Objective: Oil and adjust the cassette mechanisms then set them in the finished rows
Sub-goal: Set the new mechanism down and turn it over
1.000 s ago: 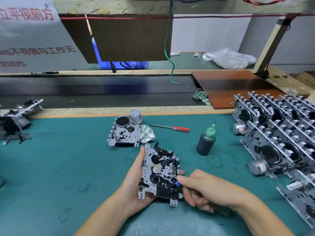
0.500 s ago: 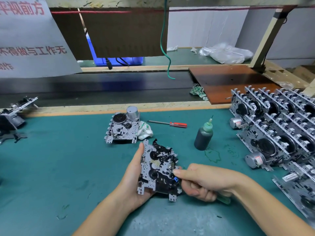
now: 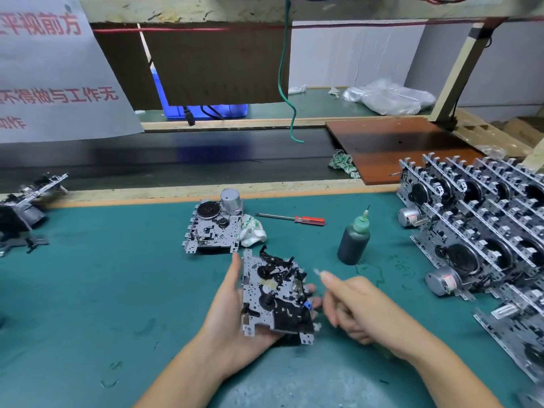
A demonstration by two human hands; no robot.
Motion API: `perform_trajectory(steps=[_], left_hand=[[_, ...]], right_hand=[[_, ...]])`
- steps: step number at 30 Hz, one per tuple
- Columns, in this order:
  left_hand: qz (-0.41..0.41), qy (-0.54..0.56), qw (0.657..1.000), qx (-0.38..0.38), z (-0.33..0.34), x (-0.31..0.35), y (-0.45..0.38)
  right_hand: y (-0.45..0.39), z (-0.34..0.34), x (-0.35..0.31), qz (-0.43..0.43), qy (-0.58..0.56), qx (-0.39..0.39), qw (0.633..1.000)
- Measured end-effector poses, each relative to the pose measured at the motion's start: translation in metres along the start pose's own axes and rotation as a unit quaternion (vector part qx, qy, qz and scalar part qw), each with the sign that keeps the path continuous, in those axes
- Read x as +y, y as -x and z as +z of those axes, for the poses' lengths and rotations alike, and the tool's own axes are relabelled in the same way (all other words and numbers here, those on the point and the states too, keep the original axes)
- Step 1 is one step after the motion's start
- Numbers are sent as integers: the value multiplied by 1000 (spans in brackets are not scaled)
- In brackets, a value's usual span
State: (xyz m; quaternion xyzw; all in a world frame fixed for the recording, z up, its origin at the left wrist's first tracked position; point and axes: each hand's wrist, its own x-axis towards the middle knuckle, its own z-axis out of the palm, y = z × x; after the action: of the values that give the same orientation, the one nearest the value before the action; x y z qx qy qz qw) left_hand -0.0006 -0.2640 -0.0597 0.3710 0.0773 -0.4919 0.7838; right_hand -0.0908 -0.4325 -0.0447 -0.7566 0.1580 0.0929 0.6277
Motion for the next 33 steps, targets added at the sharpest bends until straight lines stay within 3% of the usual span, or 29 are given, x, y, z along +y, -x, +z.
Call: perform_trajectory(steps=[2,5,6,8,10,12,14,16,18,20,21,22,24,25,26,28,29,31,33], left_hand=[[-7,40,999,-13,1,1,4],[-24,69,996,-49,-1,2,5],[-28,61,996,-59,-3,3,4],[-41,-10,996,-82,-7,5,6],[-57,-124,986,-93,-8,9,9],[-73,-211,971,-89,-8,15,12],[-70,-277,958,-33,-9,17,11],[-69,-318,945,-21,-8,20,10],[-34,-305,950,-51,-16,23,15],[-5,-331,943,-33,-17,28,18],[47,-390,919,18,-16,28,21],[121,-498,852,102,-15,27,25],[227,-739,604,196,-14,18,42],[237,-809,504,189,-15,8,49],[234,-846,448,169,-16,-2,53],[237,-878,385,158,-15,-17,55],[253,-878,371,165,-14,-21,53],[289,-860,383,171,-11,-20,51],[348,-842,373,175,-12,-22,47]], right_hand=[[0,-8,2,-18,-41,50,998],[-1,-15,10,-67,90,154,982],[0,-15,13,-84,186,190,960],[4,-12,14,-123,412,214,877],[6,-8,17,-174,504,173,828],[9,-9,17,-256,540,140,789],[14,-13,17,-319,552,134,759],[20,-19,19,-346,560,146,739],[29,-19,26,-344,565,174,729],[38,-16,35,-328,542,209,745],[41,-15,38,-319,529,221,755],[44,-14,40,-312,523,232,758],[46,-9,44,-297,536,244,752],[47,-7,44,-292,544,246,747],[47,-6,45,-291,552,251,740],[46,-4,44,-289,563,255,731],[45,-3,42,-288,567,255,728],[42,-4,40,-297,572,262,718],[40,-5,39,-301,571,268,715]])
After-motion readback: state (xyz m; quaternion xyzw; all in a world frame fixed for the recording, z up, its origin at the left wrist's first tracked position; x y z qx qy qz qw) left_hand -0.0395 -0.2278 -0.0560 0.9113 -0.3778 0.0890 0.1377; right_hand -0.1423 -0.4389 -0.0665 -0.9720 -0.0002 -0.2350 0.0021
